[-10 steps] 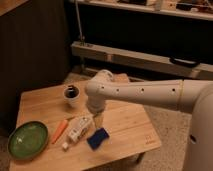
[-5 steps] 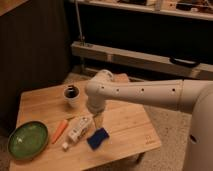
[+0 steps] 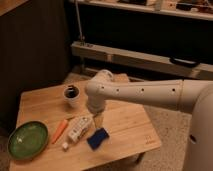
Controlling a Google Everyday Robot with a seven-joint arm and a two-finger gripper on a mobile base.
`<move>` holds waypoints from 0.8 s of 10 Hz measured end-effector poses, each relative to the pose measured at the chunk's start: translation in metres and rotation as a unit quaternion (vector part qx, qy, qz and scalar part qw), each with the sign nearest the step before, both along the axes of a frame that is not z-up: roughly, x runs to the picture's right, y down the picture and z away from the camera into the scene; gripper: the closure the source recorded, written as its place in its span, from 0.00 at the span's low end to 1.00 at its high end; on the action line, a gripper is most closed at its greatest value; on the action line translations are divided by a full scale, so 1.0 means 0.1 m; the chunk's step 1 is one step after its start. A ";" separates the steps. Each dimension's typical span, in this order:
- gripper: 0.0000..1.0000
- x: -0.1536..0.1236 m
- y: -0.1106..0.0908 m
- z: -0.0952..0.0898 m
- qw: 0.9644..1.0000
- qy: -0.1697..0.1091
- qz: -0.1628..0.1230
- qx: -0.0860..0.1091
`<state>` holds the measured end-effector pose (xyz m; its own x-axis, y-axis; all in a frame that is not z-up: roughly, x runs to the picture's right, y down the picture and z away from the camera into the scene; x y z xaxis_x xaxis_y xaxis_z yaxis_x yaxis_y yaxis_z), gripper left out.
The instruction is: Stand the bottle upright
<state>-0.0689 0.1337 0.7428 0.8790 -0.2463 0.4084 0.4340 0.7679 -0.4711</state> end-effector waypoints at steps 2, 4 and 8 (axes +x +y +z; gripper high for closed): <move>0.20 -0.06 -0.01 -0.06 1.000 -0.013 -0.005 0.012; 0.20 -0.24 0.05 -0.28 0.998 -0.038 -0.031 0.031; 0.20 -0.67 0.14 -0.54 0.991 -0.081 -0.089 0.064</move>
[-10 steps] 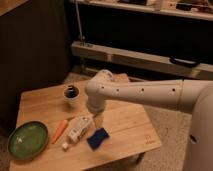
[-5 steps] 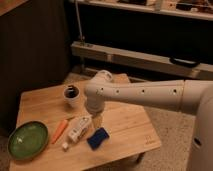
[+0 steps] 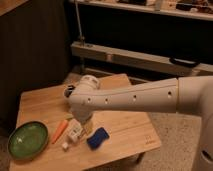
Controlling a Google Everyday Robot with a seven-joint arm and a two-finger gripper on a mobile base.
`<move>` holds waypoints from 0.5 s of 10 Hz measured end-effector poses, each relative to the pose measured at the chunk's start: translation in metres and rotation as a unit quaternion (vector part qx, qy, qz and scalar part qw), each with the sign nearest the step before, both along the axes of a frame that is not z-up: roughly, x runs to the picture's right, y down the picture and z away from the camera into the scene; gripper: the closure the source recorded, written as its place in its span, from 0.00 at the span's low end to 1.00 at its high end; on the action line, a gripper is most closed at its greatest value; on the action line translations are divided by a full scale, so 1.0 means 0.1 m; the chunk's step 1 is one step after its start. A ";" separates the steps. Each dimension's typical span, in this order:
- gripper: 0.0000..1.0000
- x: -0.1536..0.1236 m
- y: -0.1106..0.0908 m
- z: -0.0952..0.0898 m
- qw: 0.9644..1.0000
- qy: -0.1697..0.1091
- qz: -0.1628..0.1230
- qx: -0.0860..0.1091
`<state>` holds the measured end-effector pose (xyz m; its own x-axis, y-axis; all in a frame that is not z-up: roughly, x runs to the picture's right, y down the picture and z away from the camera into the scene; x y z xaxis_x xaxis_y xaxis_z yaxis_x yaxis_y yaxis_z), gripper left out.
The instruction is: Stand the bottle upright
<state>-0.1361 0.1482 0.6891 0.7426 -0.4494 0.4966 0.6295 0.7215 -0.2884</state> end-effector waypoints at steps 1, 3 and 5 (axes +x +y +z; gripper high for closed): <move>0.20 -0.18 0.02 0.03 1.000 -0.011 -0.016 0.000; 0.20 -0.46 0.17 0.03 0.999 -0.023 -0.041 -0.006; 0.20 -0.51 0.30 0.05 0.998 -0.030 -0.056 -0.007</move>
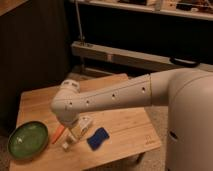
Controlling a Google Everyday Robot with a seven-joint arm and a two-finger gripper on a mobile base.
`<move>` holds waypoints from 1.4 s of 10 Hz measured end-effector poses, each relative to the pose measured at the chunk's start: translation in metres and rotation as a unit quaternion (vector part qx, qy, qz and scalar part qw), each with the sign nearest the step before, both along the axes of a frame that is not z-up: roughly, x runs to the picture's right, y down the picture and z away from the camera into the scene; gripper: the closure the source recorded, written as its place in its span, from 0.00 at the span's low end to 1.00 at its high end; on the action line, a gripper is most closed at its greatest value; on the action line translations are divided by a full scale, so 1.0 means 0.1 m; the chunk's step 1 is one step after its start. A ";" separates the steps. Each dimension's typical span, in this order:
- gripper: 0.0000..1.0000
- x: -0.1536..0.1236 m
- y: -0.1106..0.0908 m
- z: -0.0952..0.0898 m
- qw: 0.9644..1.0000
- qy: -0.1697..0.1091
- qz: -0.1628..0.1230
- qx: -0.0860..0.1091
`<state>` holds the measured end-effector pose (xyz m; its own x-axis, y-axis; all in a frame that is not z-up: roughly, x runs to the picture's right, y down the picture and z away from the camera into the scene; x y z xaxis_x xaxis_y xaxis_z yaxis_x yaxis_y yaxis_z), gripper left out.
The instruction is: Stand the bottle upright
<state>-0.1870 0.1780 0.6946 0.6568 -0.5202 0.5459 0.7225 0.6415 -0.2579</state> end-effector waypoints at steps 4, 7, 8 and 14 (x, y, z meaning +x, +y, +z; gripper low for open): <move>0.20 0.05 0.33 0.20 1.000 -0.014 -0.020 -0.015; 0.20 0.01 0.51 0.27 0.999 -0.017 -0.029 -0.025; 0.20 0.00 0.55 0.28 0.999 -0.020 -0.027 -0.029; 0.20 -0.19 0.83 0.22 0.997 -0.041 -0.039 -0.053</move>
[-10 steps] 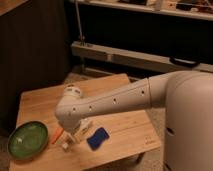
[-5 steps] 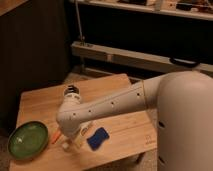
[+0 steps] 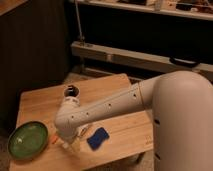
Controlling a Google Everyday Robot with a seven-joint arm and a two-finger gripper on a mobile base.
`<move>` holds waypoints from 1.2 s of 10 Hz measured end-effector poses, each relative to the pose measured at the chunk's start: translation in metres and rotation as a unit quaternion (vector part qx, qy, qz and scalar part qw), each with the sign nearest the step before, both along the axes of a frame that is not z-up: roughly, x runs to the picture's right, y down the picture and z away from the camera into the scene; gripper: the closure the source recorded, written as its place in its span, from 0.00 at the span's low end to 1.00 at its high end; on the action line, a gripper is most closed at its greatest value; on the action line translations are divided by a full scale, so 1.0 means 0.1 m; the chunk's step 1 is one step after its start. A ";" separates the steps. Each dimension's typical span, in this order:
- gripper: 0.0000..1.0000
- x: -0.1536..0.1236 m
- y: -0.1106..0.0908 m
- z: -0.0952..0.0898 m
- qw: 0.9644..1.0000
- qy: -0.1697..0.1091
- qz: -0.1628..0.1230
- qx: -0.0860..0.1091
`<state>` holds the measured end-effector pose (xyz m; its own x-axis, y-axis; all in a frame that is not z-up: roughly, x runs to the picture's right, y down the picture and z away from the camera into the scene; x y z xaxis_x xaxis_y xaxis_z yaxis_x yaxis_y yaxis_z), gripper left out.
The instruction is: Stand the bottle upright
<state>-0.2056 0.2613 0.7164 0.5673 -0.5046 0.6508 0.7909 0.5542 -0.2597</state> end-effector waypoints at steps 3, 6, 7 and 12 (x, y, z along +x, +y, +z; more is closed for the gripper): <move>0.20 -0.11 0.09 0.04 1.000 -0.002 -0.013 -0.007; 0.20 -0.20 0.17 0.06 0.999 -0.009 -0.027 -0.014; 0.20 -0.21 0.18 0.07 0.999 -0.011 -0.029 -0.017; 0.20 -0.20 0.29 0.16 0.999 -0.006 -0.028 -0.027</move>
<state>-0.2259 0.2899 0.7329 0.5303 -0.4998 0.6848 0.8240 0.4938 -0.2776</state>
